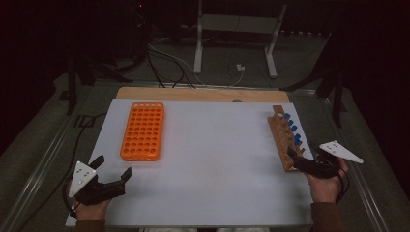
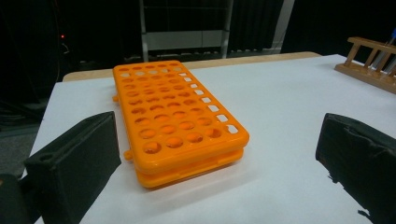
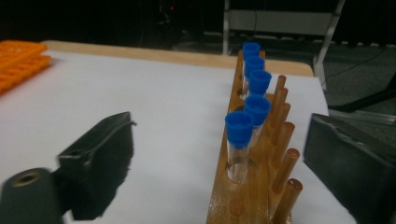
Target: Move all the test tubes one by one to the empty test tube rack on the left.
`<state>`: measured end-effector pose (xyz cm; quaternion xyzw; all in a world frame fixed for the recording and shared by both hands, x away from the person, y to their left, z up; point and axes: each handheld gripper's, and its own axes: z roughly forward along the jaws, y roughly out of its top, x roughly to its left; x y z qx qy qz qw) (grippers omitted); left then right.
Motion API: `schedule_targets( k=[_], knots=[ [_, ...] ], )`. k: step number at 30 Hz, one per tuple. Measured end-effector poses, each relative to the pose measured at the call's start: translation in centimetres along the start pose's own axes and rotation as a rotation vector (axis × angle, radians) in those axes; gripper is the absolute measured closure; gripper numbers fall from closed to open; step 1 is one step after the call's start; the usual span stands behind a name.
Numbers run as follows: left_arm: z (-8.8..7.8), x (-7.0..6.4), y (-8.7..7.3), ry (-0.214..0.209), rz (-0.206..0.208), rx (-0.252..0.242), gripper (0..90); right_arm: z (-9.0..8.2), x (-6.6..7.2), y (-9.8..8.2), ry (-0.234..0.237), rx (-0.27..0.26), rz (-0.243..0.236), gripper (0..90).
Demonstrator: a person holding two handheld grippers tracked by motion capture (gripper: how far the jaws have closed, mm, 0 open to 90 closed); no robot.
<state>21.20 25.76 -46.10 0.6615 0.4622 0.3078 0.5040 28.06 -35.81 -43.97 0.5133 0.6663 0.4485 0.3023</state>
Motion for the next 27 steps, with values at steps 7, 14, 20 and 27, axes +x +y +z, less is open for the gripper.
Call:
schedule_targets(
  k=[7, 14, 20, 27],
  knots=[
    [0.1, -0.1, 0.0, -0.002, 0.003, 0.004, 0.6, 1.9, -0.2, -0.4, -0.051, 0.069, -0.004, 24.4],
    [0.0, 0.0, -0.1, 0.0, -0.001, 0.001, 0.6, 2.5, -0.3, -0.7, -0.118, 0.076, 0.002, 45.3],
    [0.0, 0.0, 0.0, 0.0, 0.0, 0.001, 0.6, 3.0, -0.3, -1.0, -0.141, 0.1, -0.005, 55.6],
    [-0.1, 0.0, 0.0, -0.001, -0.002, -0.002, 0.6, 2.9, -0.1, -1.1, -0.161, 0.09, -0.001, 68.3]
  ],
)
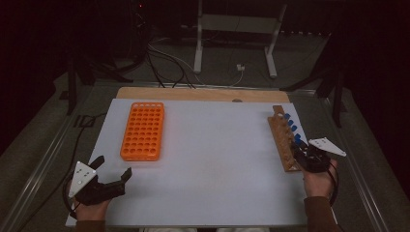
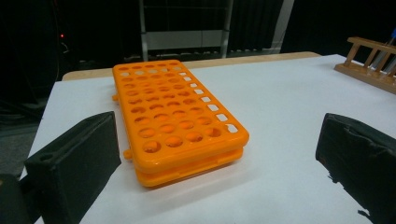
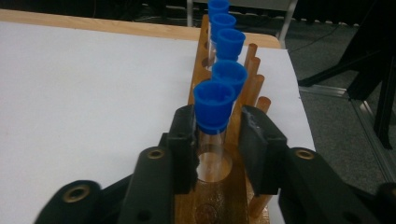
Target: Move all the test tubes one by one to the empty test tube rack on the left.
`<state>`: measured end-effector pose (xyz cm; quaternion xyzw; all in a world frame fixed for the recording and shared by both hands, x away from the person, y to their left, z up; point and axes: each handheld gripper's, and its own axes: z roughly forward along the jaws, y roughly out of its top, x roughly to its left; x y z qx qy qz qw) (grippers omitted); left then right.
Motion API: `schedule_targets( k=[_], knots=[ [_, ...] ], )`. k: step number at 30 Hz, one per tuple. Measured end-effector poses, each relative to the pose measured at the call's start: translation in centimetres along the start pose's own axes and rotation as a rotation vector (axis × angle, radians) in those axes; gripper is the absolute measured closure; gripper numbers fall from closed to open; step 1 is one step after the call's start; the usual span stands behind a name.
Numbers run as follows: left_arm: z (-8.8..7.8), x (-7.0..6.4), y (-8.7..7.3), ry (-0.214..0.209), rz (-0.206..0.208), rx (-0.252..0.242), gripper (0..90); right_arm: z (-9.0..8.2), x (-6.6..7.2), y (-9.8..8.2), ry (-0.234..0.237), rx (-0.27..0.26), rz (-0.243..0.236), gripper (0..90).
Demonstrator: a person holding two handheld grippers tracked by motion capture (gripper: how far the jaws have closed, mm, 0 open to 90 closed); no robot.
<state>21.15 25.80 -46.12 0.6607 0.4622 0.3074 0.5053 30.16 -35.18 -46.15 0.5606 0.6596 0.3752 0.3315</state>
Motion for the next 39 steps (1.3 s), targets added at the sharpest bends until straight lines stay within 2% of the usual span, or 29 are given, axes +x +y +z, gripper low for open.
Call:
schedule_targets(
  k=[4, 8, 12, 17, 29, 39],
  knots=[
    [0.0, 0.0, 0.0, 0.001, 0.0, 0.001, 0.6, 0.0, 0.0, 0.0, -0.001, -0.005, 0.005, 70.6],
    [0.0, 0.0, 0.0, 0.001, 0.0, 0.001, 0.6, 0.2, 0.0, 0.0, -0.005, -0.006, 0.019, 67.8],
    [0.0, 0.0, 0.0, -0.001, 0.001, 0.001, 0.6, 0.2, 0.1, 0.0, 0.003, -0.009, 0.012, 75.6],
    [0.0, 0.0, 0.0, -0.001, 0.002, 0.002, 0.6, 0.1, 0.1, 0.0, 0.0, -0.016, 0.024, 76.3],
    [0.0, 0.0, 0.0, -0.001, 0.002, 0.005, 0.6, -1.1, -0.2, 0.8, 0.006, -0.081, 0.05, 76.6],
    [0.3, -0.1, -0.1, -0.012, 0.004, 0.017, 0.6, -3.0, -0.1, 2.8, 0.014, -0.153, 0.033, 76.7]
  ],
)
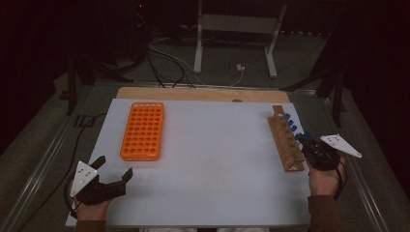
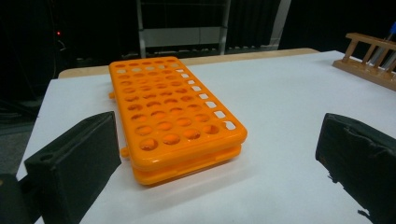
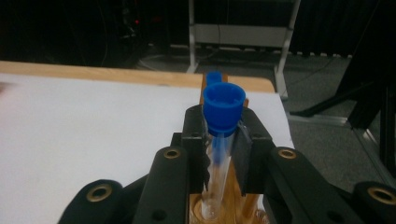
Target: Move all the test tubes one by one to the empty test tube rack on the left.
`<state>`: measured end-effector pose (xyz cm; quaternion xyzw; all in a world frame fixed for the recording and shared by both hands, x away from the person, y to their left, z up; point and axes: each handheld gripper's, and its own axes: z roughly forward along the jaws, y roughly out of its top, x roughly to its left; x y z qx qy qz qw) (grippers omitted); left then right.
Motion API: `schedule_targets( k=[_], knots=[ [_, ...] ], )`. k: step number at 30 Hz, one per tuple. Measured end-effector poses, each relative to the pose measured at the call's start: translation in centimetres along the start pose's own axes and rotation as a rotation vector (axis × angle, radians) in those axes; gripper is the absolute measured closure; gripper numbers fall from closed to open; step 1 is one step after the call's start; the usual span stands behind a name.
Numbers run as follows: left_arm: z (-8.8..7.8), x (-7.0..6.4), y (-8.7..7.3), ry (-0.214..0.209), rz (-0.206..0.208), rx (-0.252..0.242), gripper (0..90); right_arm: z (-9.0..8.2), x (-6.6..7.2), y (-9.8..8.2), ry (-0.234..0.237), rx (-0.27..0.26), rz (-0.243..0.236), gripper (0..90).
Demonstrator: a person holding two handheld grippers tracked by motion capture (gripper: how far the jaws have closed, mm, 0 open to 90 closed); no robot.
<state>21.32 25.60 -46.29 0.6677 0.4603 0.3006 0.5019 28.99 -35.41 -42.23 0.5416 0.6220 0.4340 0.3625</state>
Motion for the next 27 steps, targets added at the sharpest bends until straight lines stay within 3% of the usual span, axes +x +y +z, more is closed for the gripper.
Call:
schedule_targets(
  k=[5, 10, 18, 27],
  knots=[
    [0.2, -0.2, 0.0, -0.01, 0.009, 0.015, 0.7, -0.7, 0.2, 1.0, 0.011, -0.027, -0.022, 76.8],
    [0.7, -0.7, 0.3, -0.055, 0.015, 0.02, 0.7, -1.4, 1.0, 2.2, 0.037, -0.05, -0.051, 76.8],
    [2.0, -1.9, 2.0, -0.128, 0.007, 0.018, 0.7, -0.8, 3.1, 2.5, 0.148, -0.034, -0.065, 76.7],
    [5.7, -4.5, 3.7, -0.202, 0.087, 0.044, 0.7, 0.2, 5.9, 2.8, 0.243, -0.024, -0.091, 76.6]
  ],
)
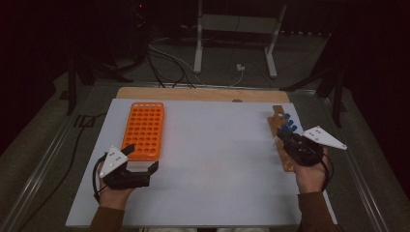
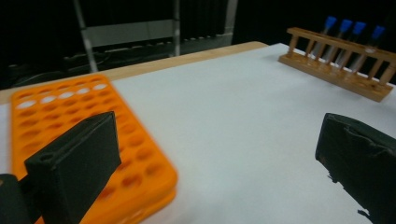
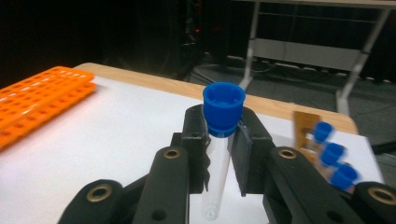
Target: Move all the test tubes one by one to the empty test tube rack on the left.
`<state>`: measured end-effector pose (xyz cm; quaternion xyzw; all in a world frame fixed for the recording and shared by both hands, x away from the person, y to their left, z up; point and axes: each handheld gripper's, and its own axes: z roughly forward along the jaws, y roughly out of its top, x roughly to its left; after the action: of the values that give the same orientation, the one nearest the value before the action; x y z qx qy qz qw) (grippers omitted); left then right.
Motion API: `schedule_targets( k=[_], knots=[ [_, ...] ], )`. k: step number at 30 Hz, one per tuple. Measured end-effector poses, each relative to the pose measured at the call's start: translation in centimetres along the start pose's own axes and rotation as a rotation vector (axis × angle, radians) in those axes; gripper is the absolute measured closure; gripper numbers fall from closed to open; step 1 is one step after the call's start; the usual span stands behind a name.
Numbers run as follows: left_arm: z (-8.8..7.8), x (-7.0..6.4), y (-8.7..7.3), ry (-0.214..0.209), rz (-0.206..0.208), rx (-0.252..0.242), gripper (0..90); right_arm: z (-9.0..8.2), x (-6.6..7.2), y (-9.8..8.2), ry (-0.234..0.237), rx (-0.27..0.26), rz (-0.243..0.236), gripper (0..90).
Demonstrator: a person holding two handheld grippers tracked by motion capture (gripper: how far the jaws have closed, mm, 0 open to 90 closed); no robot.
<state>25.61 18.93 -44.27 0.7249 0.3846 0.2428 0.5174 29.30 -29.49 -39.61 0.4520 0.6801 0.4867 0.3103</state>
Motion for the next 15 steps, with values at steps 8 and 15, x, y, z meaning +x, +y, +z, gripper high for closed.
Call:
schedule_targets(
  k=[8, 15],
  knots=[
    [3.3, -1.8, 1.5, -0.062, 0.038, 0.005, 0.7, 2.2, 3.0, 0.4, 0.114, 0.013, -0.001, 76.6],
    [6.1, -3.7, 2.8, -0.139, 0.045, 0.021, 1.2, 3.7, 6.2, 0.9, 0.208, 0.024, -0.046, 76.6]
  ],
)
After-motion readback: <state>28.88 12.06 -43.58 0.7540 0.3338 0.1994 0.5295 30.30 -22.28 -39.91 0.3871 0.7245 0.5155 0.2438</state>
